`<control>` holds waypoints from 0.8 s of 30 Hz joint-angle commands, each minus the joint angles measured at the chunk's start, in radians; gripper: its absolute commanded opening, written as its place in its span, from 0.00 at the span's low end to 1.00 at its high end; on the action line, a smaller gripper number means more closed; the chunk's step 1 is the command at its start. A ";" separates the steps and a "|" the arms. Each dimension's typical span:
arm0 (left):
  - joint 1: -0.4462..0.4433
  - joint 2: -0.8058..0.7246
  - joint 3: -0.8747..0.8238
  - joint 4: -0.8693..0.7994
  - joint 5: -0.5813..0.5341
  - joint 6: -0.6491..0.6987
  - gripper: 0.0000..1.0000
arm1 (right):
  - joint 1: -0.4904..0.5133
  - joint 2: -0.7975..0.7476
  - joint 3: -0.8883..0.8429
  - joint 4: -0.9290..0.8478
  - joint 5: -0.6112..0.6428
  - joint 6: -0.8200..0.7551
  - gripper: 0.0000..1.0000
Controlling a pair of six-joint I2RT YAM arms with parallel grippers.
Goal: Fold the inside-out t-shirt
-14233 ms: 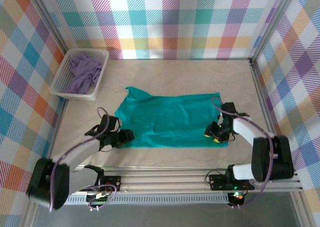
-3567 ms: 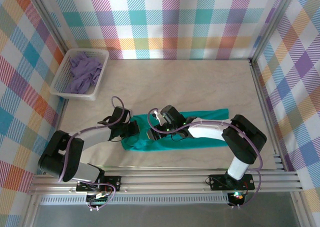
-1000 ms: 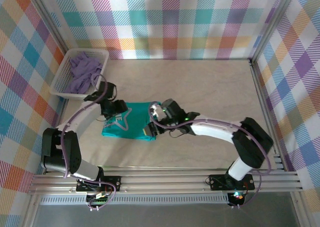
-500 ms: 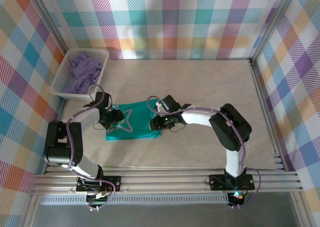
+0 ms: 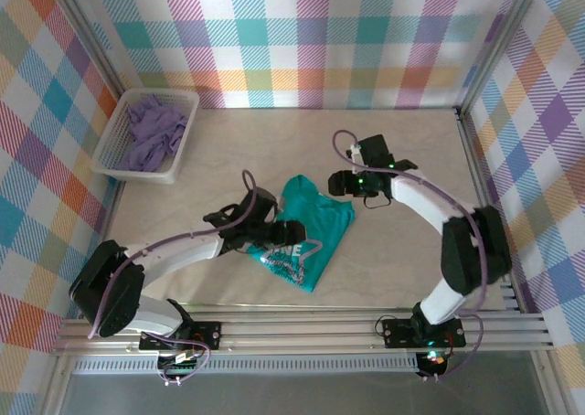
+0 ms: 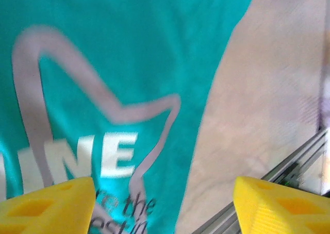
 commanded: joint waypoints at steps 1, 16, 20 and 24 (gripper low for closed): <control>0.142 0.023 0.063 0.032 -0.020 0.119 0.75 | 0.001 -0.067 -0.088 -0.070 0.028 0.005 0.75; 0.302 0.729 0.742 -0.297 0.247 0.623 0.87 | -0.075 0.138 -0.177 0.142 -0.206 0.158 0.83; 0.289 0.805 0.814 -0.364 0.273 0.665 0.87 | -0.059 0.191 -0.166 0.171 -0.217 0.173 0.82; 0.289 0.867 0.867 -0.424 0.323 0.690 0.84 | -0.043 0.215 -0.169 0.227 -0.261 0.208 0.76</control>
